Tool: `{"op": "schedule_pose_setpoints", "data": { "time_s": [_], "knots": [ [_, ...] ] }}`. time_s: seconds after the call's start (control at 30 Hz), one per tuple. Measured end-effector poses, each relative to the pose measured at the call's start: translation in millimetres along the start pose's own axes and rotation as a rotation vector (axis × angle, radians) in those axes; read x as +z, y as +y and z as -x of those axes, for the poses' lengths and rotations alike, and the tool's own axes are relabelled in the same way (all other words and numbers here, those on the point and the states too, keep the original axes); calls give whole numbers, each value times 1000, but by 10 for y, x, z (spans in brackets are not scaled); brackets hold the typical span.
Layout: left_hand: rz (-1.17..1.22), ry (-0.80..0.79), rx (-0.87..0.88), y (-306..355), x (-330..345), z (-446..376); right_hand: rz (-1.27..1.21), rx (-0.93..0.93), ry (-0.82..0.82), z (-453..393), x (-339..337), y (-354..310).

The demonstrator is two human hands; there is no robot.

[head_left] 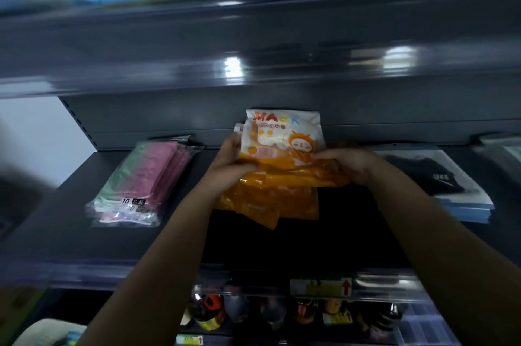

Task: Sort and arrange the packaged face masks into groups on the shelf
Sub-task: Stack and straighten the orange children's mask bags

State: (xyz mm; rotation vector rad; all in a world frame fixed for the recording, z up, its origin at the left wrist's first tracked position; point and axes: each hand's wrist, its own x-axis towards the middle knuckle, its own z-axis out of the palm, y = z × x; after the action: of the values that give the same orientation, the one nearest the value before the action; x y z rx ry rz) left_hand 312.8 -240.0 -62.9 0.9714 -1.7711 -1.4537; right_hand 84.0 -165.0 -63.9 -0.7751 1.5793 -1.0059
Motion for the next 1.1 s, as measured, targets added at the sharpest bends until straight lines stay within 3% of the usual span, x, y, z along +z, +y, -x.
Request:
{"op": "schedule_pose_setpoints", "data": {
  "time_s": [0.2,0.6,0.77,0.9,1.1],
  "knots": [
    [188,64,-212,-89,-88,130,-104,-105,21,45,291,65],
    [481,15,-311,-215,-270,-8,-202,-46,-12,48,432,89],
    [390,-70,-541,-103,-283,-63,-73,25,51,79,452,39],
    [251,-21,-540,-136,-194,-83,-40,80,70,60,443,44],
    [301,15,-617,-161,-159,-90,-90,20,85,77,515,181]
  ]
}}
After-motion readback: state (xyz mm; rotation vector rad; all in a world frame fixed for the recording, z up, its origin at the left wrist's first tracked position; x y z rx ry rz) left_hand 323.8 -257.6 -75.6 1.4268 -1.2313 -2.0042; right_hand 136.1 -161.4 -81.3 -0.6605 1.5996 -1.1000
